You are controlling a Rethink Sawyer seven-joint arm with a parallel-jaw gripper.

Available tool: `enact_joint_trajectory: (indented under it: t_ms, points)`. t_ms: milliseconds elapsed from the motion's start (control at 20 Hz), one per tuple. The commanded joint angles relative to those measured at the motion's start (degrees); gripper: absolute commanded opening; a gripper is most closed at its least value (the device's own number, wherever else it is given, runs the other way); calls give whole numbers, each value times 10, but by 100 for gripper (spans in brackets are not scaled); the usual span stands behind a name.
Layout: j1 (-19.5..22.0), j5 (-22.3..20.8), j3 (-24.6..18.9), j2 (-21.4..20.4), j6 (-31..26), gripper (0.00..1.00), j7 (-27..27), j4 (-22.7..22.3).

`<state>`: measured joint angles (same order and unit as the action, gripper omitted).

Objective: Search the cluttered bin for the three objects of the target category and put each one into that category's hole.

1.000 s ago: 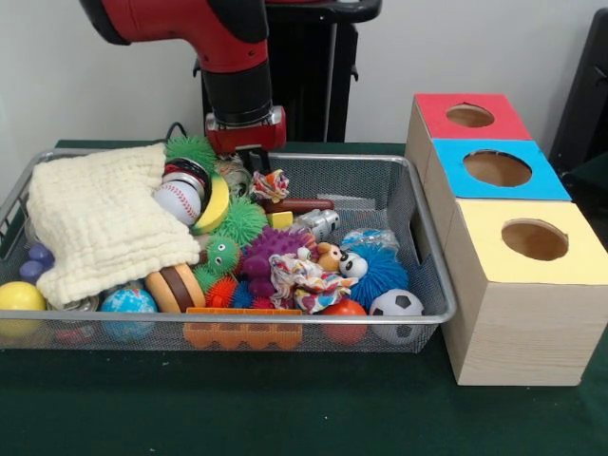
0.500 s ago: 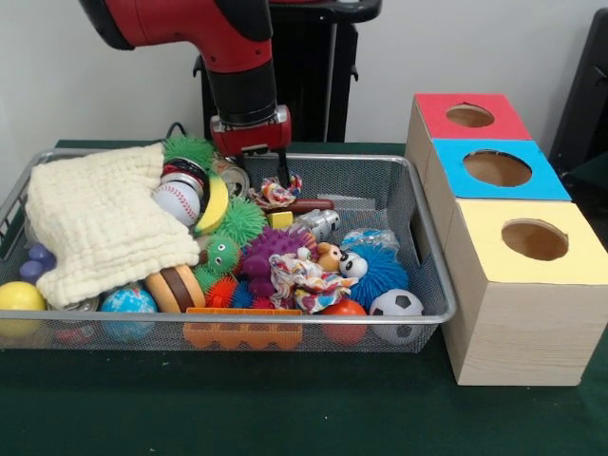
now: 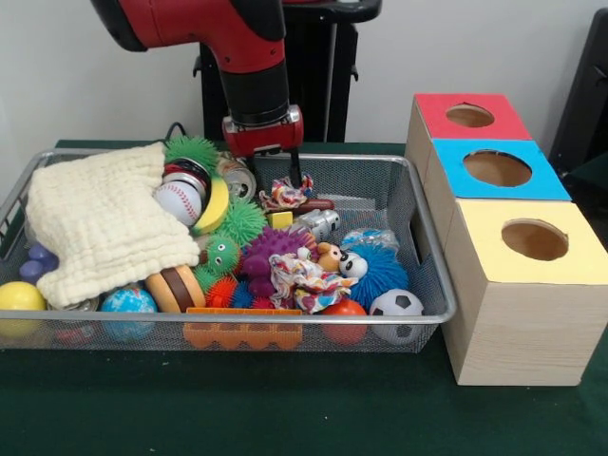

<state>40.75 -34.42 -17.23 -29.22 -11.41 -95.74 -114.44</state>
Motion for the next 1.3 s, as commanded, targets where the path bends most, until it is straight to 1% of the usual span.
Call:
enact_joint_trajectory:
  t_ms: [50, 200, 350, 450, 600, 750, 850, 950, 1000, 1100, 1150, 1200, 1300]
  points:
    - [-20, -30, -9, 7, 2, 100, -16, 51]
    - [-36, -22, -3, 9, 10, 100, -33, 46]
    - [-52, -10, 0, 4, 20, 100, -52, 31]
    - [-65, 2, 2, -11, 19, 100, -67, 16]
    - [-94, 30, 6, -58, -1, 100, -88, -7]
    - [-105, 53, 3, -92, -29, 100, -88, -15]
    - [-100, 67, 0, -121, -54, 100, -77, -22]
    - [-87, 83, -11, -152, -86, 100, -54, -33]
    - [-78, 94, -20, -181, -109, 100, -38, -42]
    - [-63, 113, -29, -223, -155, 100, 0, -45]
    - [-58, 120, -32, -233, -173, 100, 14, -44]
    - [-54, 129, -35, -252, -204, 100, 35, -39]
    - [-49, 140, -40, -274, -242, 100, 56, -31]
